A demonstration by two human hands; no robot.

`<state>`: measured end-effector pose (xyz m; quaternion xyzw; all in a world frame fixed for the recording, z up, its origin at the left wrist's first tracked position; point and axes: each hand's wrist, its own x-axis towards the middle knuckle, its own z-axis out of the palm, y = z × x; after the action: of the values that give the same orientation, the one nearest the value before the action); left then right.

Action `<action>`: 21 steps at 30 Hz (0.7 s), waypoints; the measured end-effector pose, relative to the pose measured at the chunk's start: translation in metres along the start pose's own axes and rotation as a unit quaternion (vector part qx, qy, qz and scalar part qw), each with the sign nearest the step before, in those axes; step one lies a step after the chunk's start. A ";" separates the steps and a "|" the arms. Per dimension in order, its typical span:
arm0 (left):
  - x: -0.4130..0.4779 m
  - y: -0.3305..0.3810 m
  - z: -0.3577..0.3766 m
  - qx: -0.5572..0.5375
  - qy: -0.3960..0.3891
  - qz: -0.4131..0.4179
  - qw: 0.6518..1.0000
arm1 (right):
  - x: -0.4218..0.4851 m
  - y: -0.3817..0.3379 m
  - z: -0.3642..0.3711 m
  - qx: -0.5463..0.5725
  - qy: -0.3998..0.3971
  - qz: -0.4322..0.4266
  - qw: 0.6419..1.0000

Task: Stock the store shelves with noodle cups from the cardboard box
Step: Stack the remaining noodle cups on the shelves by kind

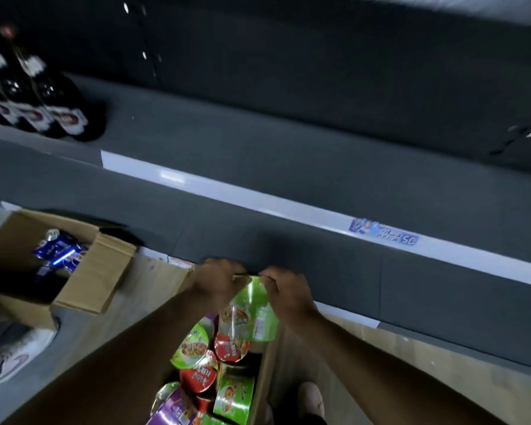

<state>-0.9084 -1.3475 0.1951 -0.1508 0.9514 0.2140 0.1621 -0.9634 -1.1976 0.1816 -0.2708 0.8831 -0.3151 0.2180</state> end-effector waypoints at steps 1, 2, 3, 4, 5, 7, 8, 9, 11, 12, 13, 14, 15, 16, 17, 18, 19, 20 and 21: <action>-0.002 0.007 -0.010 -0.040 0.014 -0.008 0.999 | -0.003 -0.005 -0.016 0.004 0.013 -0.005 1.000; -0.005 0.015 -0.020 -0.080 0.021 -0.019 0.996 | -0.006 -0.012 -0.033 0.001 0.027 -0.006 1.000; -0.007 0.025 -0.030 -0.113 0.031 -0.018 0.993 | -0.009 -0.017 -0.049 -0.004 0.034 -0.002 0.999; -0.011 0.036 -0.040 -0.136 0.034 -0.021 0.990 | -0.012 -0.022 -0.065 -0.008 0.042 -0.003 0.999; -0.013 0.046 -0.049 -0.150 0.040 -0.017 0.988 | -0.014 -0.027 -0.081 -0.009 0.052 -0.006 0.999; -0.018 0.069 -0.070 -0.200 0.058 -0.005 0.978 | -0.020 -0.039 -0.111 0.001 0.089 -0.025 0.996; -0.021 0.080 -0.081 -0.233 0.068 0.003 0.970 | -0.024 -0.044 -0.125 0.013 0.114 -0.037 0.993; -0.023 0.091 -0.091 -0.260 0.081 0.021 0.962 | -0.029 -0.050 -0.140 0.025 0.135 -0.047 0.989; -0.031 0.111 -0.113 -0.286 0.099 0.051 0.952 | -0.040 -0.062 -0.169 0.045 0.158 -0.056 0.985; -0.034 0.119 -0.123 -0.305 0.100 0.064 0.945 | -0.045 -0.067 -0.183 0.051 0.168 -0.058 0.983; -0.039 0.129 -0.133 -0.336 0.099 0.074 0.934 | -0.051 -0.071 -0.197 0.060 0.179 -0.061 0.980; -0.041 0.136 -0.141 -0.361 0.093 0.082 0.924 | -0.057 -0.074 -0.210 0.073 0.189 -0.061 0.977; -0.045 0.145 -0.149 -0.390 0.087 0.093 0.912 | -0.064 -0.076 -0.223 0.090 0.196 -0.058 0.975; -0.049 0.153 -0.156 -0.415 0.077 0.101 0.901 | -0.070 -0.078 -0.234 0.107 0.200 -0.052 0.973; -0.054 0.162 -0.162 -0.445 0.068 0.104 0.887 | -0.075 -0.079 -0.245 0.123 0.203 -0.049 0.970; -0.056 0.168 -0.167 -0.466 0.058 0.108 0.876 | -0.080 -0.080 -0.255 0.137 0.208 -0.049 0.967; -0.060 0.177 -0.173 -0.485 0.049 0.112 0.866 | -0.085 -0.080 -0.265 0.150 0.215 -0.056 0.964; -0.062 0.184 -0.178 -0.492 0.041 0.118 0.861 | -0.089 -0.079 -0.274 0.163 0.223 -0.064 0.959; -0.066 0.192 -0.183 -0.503 0.033 0.126 0.854 | -0.094 -0.078 -0.283 0.176 0.230 -0.075 0.954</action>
<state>-0.9617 -1.2509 0.4452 -0.0979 0.7296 0.6768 0.0041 -1.0231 -1.0667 0.4547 -0.2134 0.8170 -0.5349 0.0287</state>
